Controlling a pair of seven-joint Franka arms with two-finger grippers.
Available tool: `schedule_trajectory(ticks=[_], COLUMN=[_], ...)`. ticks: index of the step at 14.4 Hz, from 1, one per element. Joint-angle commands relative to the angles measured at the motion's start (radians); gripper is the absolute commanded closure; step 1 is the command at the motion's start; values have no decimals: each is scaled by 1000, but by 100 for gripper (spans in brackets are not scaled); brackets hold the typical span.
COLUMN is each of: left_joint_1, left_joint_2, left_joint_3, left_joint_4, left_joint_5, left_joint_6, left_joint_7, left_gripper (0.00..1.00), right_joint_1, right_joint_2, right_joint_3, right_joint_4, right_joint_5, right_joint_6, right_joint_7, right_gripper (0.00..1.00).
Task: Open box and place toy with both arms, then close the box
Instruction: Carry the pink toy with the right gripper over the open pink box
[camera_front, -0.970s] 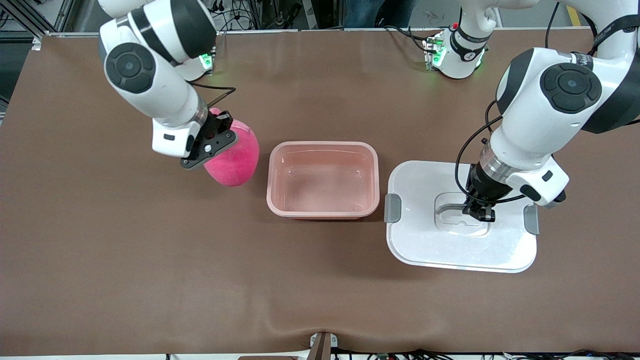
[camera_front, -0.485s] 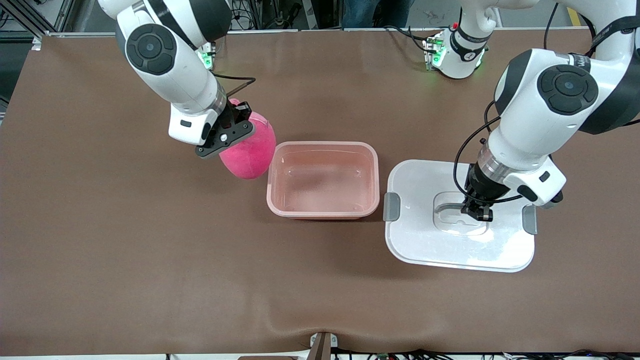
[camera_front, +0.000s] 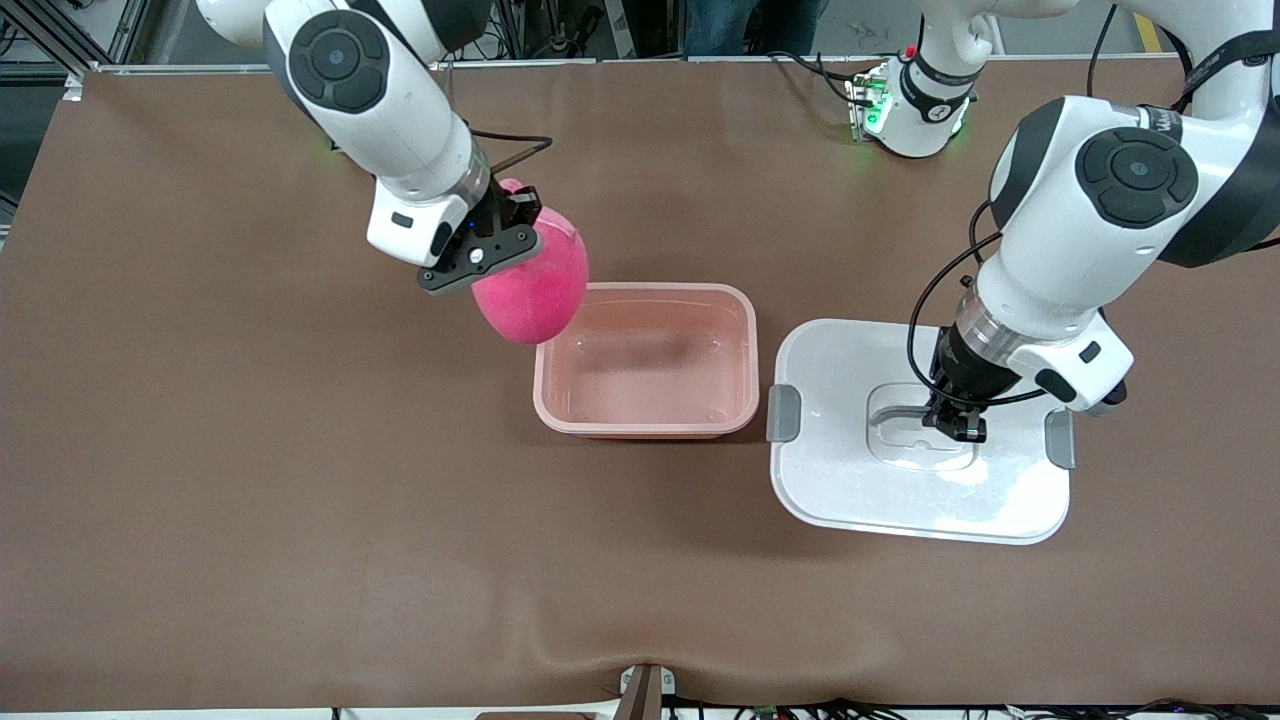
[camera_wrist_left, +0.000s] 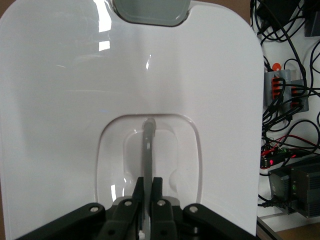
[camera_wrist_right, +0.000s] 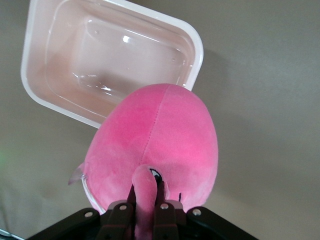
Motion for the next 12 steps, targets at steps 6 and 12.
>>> schedule_trajectory(ticks=[6, 12], left_joint_1=[13, 13], left_joint_2=[-41, -49], left_joint_3=[-9, -9], left_joint_4=[-24, -25], left_joint_5=[-18, -18], left_joint_6=[-12, -15], left_joint_7=[26, 27], left_gripper=[100, 100], right_joint_1=[59, 91], right_joint_2=[229, 360], right_joint_3=[-8, -12], right_joint_4=[281, 356], right_joint_5=[27, 17], right_joint_6=[0, 80], right_joint_7=[177, 179], right_gripper=[100, 100])
